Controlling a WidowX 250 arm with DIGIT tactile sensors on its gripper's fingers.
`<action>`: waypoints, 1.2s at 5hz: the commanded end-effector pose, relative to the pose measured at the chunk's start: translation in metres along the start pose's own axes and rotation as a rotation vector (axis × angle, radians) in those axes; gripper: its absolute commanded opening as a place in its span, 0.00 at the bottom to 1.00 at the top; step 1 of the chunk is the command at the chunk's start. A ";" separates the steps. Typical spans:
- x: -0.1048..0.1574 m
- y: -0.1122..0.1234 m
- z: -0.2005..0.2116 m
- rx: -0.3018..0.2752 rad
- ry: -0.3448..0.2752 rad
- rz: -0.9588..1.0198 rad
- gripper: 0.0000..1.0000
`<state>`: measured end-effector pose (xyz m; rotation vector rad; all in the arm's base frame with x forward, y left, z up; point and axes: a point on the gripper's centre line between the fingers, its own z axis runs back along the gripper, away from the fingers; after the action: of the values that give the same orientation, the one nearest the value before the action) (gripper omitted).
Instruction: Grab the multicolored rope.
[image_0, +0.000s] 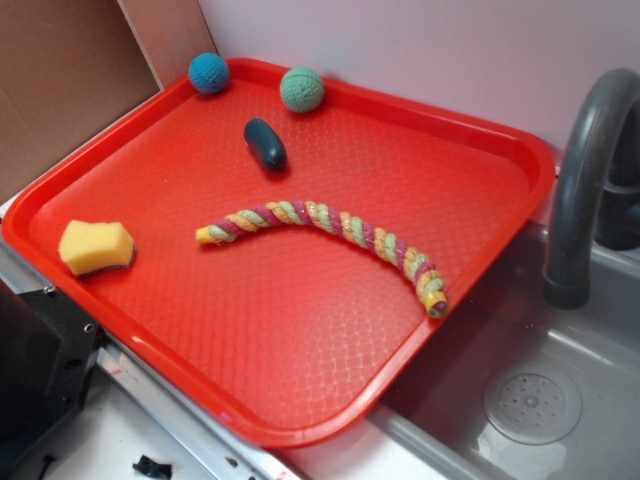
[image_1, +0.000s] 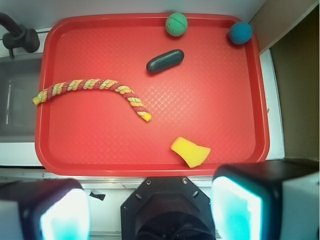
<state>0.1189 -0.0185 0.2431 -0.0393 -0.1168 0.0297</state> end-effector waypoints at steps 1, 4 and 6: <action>0.000 0.000 0.000 0.000 0.000 0.000 1.00; 0.050 -0.027 -0.034 -0.055 -0.091 -0.625 1.00; 0.084 -0.050 -0.085 -0.012 -0.037 -0.932 1.00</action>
<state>0.2158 -0.0648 0.1630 -0.0003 -0.1306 -0.8985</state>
